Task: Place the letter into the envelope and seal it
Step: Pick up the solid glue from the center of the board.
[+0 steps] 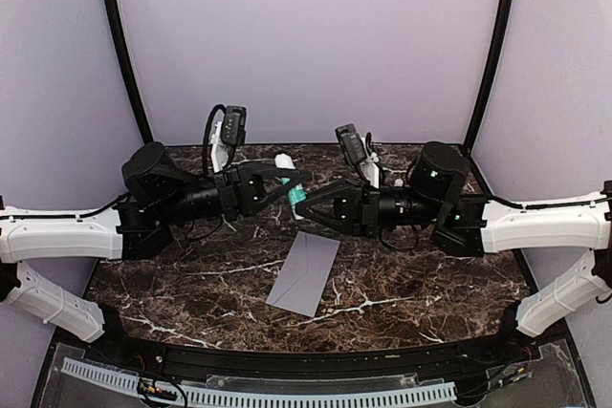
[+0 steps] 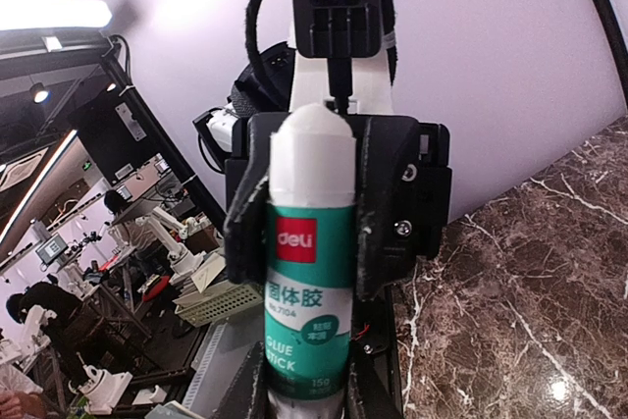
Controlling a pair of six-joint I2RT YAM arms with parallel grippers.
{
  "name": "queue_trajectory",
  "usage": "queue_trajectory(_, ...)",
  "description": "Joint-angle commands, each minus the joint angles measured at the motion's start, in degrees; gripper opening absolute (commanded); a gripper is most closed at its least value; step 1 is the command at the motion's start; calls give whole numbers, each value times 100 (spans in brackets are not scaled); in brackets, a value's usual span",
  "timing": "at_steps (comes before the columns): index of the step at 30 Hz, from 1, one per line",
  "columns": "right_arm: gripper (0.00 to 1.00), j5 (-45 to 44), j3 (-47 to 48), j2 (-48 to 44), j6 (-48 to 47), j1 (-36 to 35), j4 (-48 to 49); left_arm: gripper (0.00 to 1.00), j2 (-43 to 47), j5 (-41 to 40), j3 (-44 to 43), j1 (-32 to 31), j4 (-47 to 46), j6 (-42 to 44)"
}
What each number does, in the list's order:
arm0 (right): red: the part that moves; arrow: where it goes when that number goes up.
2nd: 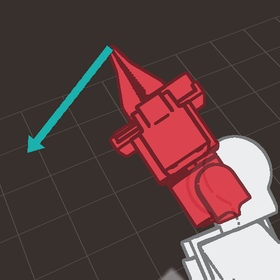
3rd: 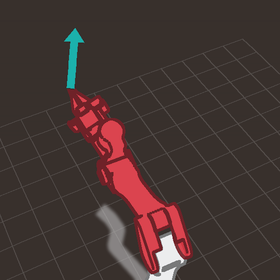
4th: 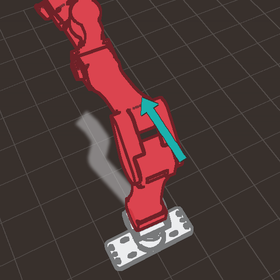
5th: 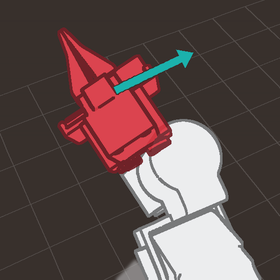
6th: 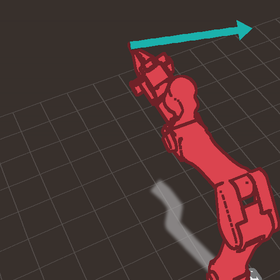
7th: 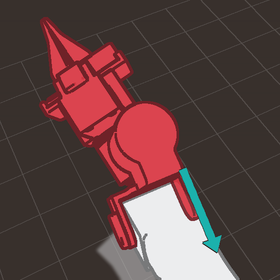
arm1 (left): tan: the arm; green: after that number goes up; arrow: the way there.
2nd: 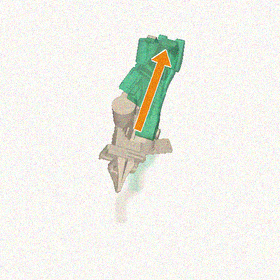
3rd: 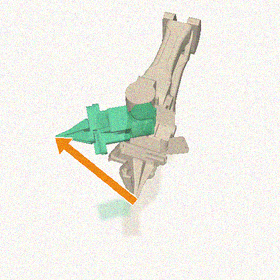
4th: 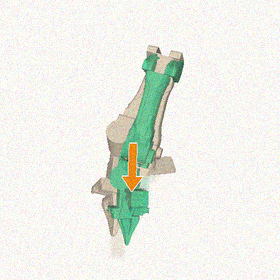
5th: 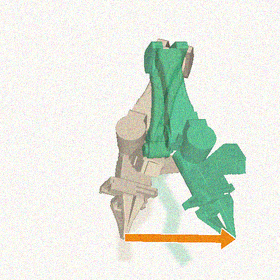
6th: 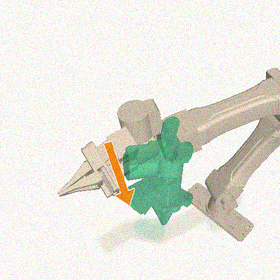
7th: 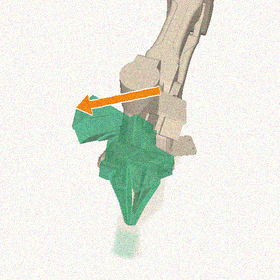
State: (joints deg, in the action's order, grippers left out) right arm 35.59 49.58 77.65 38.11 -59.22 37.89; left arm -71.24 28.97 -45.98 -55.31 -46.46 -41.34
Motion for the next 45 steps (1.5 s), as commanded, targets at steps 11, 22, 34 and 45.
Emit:
queue_trajectory(11, 47, 471, 117, -20, -85, -55, 90, 4, 155, 97, -89, -24, -362, -113)
queue_trajectory(22, 17, 239, 183, 36, -106, -58, -38, 2, 218, -34, -31, -24, -66, 32)
queue_trajectory(34, 13, -2728, 1122, 372, -612, -111, -2673, 0, 561, -1976, -214, -31, 2541, 1059)
queue_trajectory(45, 13, -5544, 2902, 1783, -927, -794, -4526, 0, 221, -3111, 73, -31, 2537, -7)
